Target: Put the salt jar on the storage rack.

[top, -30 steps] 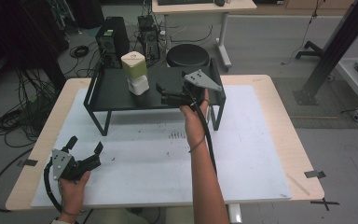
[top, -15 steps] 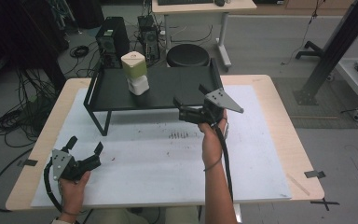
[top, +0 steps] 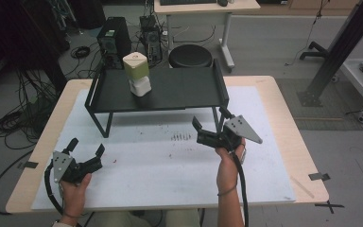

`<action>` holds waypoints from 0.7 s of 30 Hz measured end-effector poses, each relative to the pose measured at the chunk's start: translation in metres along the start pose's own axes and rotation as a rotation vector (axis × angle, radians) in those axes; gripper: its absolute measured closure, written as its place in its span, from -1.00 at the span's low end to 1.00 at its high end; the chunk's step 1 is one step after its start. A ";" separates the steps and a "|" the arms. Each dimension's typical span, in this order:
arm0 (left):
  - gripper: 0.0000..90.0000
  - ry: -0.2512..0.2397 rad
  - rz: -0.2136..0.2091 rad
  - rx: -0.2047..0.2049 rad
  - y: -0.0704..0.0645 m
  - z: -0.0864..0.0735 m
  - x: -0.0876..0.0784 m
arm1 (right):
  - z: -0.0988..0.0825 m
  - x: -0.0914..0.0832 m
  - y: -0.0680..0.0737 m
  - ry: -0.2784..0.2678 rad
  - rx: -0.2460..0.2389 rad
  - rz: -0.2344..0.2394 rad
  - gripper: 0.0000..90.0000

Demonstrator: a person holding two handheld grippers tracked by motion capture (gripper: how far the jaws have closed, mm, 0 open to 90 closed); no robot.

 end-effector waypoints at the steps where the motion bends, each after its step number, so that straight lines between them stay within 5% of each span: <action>1: -0.94 0.000 0.000 0.000 0.000 0.000 0.000 | -0.008 -0.009 -0.003 -0.009 0.001 -0.021 -0.99; 10: -0.94 -0.001 0.000 0.000 0.000 0.000 0.000 | -0.044 -0.043 -0.016 -0.017 0.045 -0.125 -0.99; 21: -0.94 -0.001 -0.001 0.000 0.000 0.000 0.000 | -0.077 -0.057 -0.019 0.032 0.003 -0.146 -0.99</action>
Point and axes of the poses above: each handheld gripper's, and its own axes: x roughly forward along the jaws, z roughly out of its top, y roughly to its left, the point moved 6 cm from there along x, roughly forward along the jaws, and after that the axes turned 10 degrees about z, right-handed, at the moved point
